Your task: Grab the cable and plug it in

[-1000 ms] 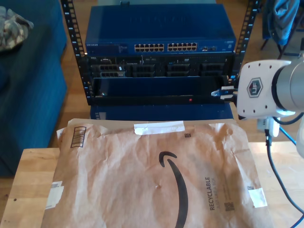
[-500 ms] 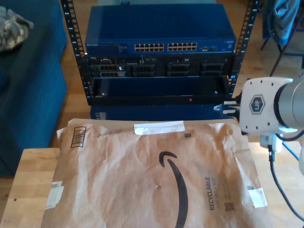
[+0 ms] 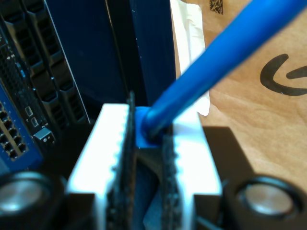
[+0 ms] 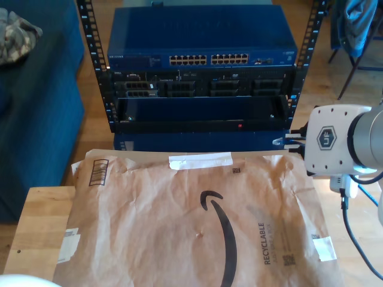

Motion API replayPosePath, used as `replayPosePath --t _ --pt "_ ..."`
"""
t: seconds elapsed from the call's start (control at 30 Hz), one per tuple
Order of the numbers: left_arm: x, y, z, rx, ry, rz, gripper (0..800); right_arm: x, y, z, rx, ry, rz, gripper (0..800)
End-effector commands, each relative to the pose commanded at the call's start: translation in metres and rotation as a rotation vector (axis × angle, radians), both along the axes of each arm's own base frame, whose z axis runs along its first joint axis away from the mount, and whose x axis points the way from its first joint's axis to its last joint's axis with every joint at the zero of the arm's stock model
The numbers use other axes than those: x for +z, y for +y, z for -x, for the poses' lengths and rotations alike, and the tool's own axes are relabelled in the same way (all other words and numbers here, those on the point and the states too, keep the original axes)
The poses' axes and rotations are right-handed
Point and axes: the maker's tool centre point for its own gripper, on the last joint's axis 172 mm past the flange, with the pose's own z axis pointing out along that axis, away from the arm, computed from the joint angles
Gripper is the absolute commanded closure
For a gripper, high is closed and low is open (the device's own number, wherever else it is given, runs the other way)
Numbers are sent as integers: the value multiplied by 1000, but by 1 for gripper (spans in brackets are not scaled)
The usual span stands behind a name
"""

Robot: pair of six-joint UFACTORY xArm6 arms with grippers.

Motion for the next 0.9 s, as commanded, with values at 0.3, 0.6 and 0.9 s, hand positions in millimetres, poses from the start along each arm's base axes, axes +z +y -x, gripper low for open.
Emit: replayPosePath --t 0.3,0.6,0.9 --pt "-53 5 5 2 -31 -146 0 2 -4 -5 -13 -17 4 796" --pt "-67 6 9 5 -63 -185 0 1 -6 -11 -31 -24 -3 796" --pt "-66 6 9 6 -63 -183 0 -20 -12 -36 -61 -8 26 797"
